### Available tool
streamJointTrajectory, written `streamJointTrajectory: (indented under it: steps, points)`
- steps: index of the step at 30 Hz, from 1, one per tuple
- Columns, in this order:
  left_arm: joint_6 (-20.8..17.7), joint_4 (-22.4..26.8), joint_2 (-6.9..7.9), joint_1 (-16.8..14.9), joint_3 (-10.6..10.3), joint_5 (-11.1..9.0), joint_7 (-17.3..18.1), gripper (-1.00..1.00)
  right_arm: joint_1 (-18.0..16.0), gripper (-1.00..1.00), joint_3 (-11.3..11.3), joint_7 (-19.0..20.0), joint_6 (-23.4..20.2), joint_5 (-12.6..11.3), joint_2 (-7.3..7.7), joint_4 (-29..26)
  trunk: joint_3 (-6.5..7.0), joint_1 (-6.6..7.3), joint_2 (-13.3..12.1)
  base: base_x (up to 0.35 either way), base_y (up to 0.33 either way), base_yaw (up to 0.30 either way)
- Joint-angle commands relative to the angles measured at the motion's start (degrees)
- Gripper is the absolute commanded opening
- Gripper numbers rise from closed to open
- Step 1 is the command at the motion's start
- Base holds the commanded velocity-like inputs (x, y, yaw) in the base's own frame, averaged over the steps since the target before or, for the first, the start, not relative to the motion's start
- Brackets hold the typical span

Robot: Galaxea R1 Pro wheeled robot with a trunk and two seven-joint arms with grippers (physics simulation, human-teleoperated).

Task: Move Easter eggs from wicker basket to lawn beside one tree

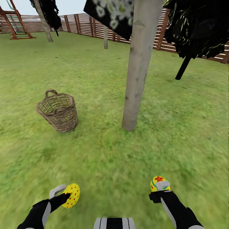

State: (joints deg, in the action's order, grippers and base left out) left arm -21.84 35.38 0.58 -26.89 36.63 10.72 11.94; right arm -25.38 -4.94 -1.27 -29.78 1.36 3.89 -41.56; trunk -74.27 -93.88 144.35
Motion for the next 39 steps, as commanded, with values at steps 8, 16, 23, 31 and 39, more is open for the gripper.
streamJointTrajectory:
  steps: [8,16,23,31,39]
  points:
    - [0.02,-0.03,-0.36,-0.04,0.29,0.65,0.59,1.00,-0.02,1.00,-1.79,-0.21,-0.29,0.13,-0.02,0.07,1.74,0.25,-0.09,-0.295,0.122,0.000]
    - [0.05,-0.11,-0.38,-0.01,0.25,0.67,0.98,1.00,-0.01,1.00,-1.91,-0.31,-0.28,0.13,0.02,0.08,3.51,0.45,-0.20,-0.234,0.119,0.000]
    - [0.05,-0.22,-0.75,0.00,0.28,0.61,1.33,1.00,-0.01,1.00,-1.91,-0.14,-0.28,0.13,0.06,0.08,5.06,0.63,-0.29,-0.059,0.185,0.000]
    - [-0.04,-0.22,-0.74,0.00,0.28,0.61,1.43,1.00,-0.01,1.00,-1.91,-0.14,-0.28,0.13,0.07,0.08,6.83,0.84,-0.40,-0.079,0.288,0.000]
    - [-0.32,-0.30,-0.67,0.00,0.19,0.75,2.73,1.00,-0.01,1.00,-1.91,-0.09,-0.34,0.06,0.07,0.08,8.61,1.05,-0.50,-0.080,0.288,-0.040]
